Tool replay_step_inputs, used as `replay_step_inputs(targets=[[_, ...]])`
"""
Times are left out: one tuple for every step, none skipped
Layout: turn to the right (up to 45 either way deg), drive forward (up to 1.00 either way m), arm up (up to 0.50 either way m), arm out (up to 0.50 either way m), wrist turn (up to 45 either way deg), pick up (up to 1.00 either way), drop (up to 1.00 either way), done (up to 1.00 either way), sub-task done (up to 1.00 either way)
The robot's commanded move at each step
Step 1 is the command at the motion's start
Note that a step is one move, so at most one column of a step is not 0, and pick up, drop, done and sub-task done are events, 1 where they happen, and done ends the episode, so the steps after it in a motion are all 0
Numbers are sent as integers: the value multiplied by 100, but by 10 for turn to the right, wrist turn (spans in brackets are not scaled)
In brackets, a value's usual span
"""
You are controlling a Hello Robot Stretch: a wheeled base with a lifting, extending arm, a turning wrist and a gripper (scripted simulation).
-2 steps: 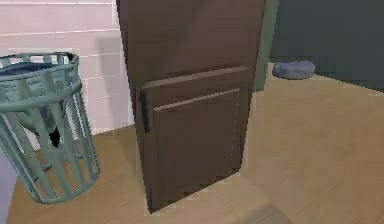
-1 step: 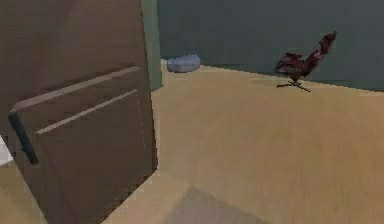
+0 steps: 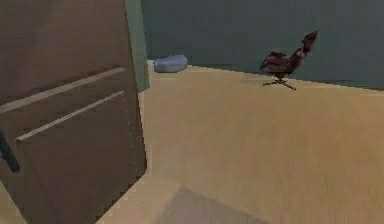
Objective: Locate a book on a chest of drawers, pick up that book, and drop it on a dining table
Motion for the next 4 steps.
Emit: replay_step_inputs(targets=[[0,100,0,0,0,0,0,0,0],[0,95,0,0,0,0,0,0,0],[-60,0,0,0,0,0,0,0,0],[0,100,0,0,0,0,0,0,0]])
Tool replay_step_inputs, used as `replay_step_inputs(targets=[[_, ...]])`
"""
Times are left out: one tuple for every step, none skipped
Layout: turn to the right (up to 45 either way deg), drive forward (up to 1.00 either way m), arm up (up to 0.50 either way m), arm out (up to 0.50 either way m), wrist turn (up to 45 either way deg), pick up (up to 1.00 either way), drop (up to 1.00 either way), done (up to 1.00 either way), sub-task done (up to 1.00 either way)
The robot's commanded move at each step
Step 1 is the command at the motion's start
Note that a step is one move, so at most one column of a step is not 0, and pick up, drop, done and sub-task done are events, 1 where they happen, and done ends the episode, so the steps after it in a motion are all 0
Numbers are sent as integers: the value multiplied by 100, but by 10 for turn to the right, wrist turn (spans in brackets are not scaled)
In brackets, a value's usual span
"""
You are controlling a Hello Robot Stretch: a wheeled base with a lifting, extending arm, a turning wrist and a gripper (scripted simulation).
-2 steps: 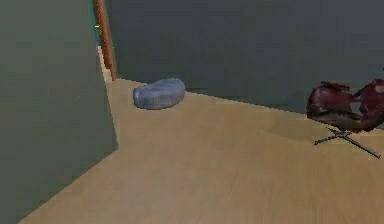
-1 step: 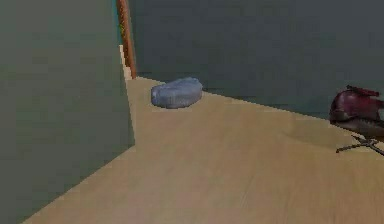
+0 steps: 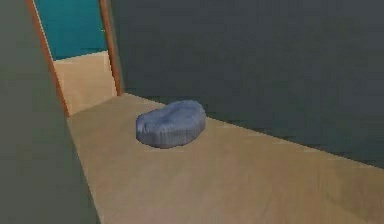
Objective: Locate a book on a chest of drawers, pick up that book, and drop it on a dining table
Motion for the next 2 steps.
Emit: replay_step_inputs(targets=[[-30,0,0,0,0,0,0,0,0],[0,85,0,0,0,0,0,0,0]])
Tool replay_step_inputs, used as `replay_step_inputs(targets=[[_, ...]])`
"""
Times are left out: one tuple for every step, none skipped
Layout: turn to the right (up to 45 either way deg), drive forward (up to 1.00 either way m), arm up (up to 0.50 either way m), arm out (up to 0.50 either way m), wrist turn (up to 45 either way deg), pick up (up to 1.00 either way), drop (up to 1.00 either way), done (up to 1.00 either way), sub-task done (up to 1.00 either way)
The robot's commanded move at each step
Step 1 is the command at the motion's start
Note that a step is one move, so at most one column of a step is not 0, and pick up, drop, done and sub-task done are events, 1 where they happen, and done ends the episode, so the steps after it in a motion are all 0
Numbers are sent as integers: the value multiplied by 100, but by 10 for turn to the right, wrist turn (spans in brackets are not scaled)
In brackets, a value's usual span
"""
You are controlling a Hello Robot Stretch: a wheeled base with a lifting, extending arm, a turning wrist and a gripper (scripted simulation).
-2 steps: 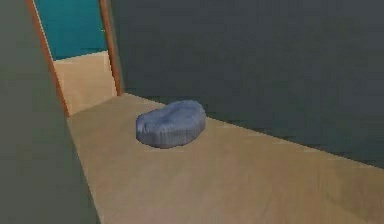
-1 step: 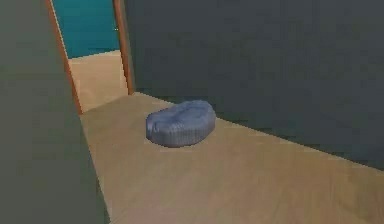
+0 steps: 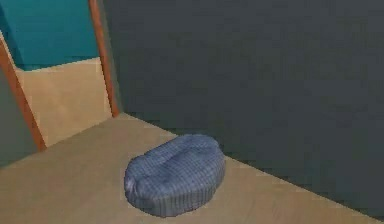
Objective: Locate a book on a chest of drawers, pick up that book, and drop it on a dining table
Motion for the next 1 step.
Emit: replay_step_inputs(targets=[[60,0,0,0,0,0,0,0,0]])
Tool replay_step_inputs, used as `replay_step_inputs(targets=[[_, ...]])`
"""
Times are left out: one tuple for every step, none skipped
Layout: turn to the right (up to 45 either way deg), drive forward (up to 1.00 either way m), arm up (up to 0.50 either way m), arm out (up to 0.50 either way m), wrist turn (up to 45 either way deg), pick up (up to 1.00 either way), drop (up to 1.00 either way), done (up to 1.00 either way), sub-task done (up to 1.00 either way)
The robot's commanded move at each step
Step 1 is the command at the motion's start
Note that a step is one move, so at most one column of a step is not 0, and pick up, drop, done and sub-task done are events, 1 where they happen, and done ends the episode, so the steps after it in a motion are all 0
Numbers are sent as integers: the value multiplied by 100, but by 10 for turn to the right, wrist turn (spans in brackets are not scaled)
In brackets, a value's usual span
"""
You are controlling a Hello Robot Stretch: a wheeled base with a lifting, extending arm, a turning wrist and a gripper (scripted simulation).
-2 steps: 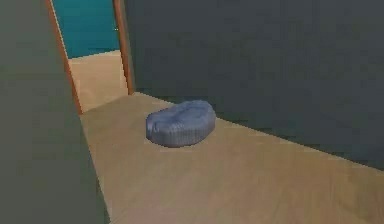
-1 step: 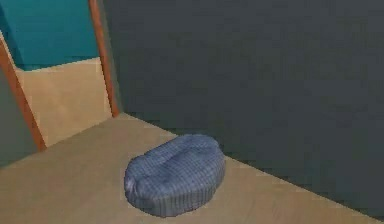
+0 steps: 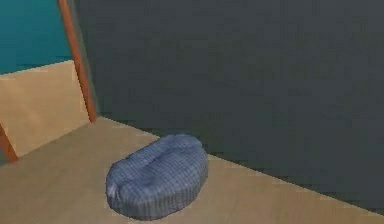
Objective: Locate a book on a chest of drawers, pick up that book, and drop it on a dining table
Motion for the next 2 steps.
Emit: replay_step_inputs(targets=[[0,35,0,0,0,0,0,0,0],[-450,0,0,0,0,0,0,0,0]])
